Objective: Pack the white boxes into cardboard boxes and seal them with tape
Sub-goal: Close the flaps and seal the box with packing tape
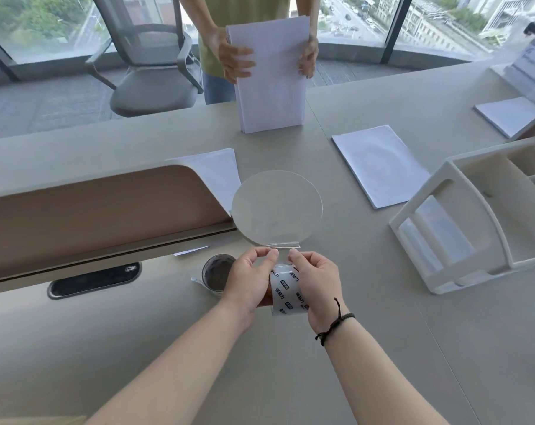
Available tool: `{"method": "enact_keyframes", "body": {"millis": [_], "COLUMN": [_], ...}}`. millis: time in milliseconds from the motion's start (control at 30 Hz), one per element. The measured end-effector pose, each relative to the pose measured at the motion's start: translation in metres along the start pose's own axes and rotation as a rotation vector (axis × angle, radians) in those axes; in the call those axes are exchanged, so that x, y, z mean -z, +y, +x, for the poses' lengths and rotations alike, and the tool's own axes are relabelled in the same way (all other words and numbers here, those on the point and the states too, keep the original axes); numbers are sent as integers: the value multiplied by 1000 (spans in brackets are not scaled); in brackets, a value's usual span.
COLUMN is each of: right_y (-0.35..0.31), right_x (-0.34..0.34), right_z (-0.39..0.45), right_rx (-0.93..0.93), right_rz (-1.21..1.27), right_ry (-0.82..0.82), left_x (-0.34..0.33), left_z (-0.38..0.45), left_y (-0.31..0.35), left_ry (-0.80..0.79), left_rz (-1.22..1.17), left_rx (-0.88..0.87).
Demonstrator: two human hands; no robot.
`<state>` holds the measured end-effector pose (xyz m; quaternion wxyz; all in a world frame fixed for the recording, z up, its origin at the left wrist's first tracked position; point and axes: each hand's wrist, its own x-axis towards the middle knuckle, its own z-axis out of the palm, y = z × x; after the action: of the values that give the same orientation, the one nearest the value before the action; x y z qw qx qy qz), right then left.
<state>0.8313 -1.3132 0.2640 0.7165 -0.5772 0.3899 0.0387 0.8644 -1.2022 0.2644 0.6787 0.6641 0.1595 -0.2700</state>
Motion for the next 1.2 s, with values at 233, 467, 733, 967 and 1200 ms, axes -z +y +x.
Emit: {"method": "enact_keyframes", "body": {"millis": [233, 467, 733, 967, 1200], "right_y": [2, 5, 5, 3, 7], "right_x": [-2, -2, -4, -11, -12], "right_z": [4, 4, 13, 28, 40], "right_rx": [-14, -19, -72, -104, -81], "right_rz": [-28, -38, -121, -88, -103], "right_ry": [19, 32, 61, 82, 60], "left_x": [2, 2, -4, -10, -16], "left_z": [7, 6, 10, 16, 20], "left_y": [-9, -7, -2, 14, 9], "left_ry": [38, 65, 124, 164, 124], "left_rz": [20, 90, 163, 169, 147], "left_rx": [34, 60, 97, 194, 245]}}
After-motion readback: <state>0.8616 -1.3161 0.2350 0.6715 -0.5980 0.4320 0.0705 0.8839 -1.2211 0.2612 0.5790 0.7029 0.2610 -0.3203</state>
